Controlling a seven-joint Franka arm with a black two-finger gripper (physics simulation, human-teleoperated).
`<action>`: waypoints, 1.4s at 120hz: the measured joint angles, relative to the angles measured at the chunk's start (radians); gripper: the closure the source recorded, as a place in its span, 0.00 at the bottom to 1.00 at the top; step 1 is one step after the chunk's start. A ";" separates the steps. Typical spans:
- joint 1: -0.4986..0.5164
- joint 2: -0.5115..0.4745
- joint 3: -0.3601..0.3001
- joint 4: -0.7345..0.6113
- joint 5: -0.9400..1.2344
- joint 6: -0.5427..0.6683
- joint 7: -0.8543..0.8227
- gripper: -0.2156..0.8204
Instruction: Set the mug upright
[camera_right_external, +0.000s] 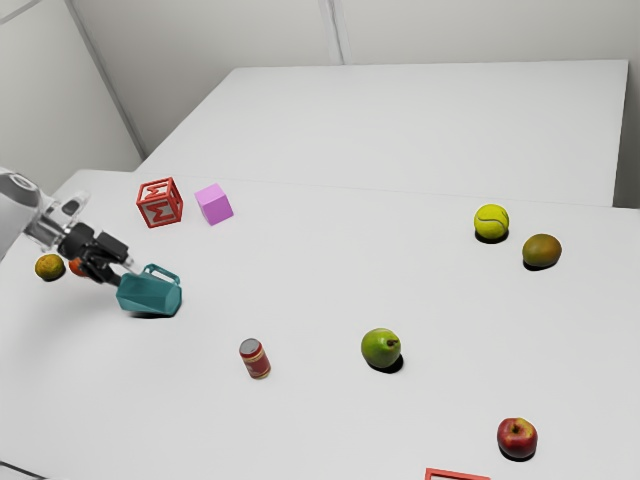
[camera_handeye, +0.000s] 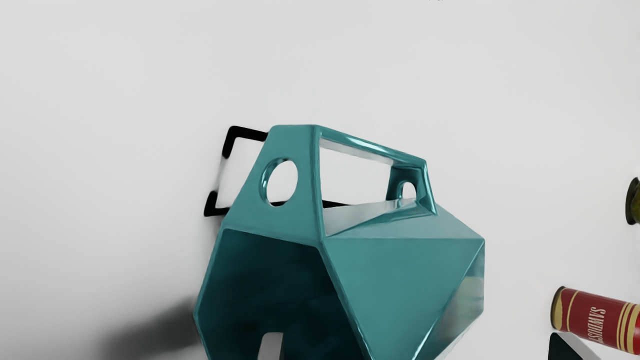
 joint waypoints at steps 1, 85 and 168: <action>0.001 0.001 0.000 -0.003 -0.007 0.001 0.003 0.24; 0.015 -0.041 -0.012 -0.070 -0.181 0.014 0.194 0.91; -0.251 -0.369 -0.008 -0.216 0.117 0.126 0.074 0.93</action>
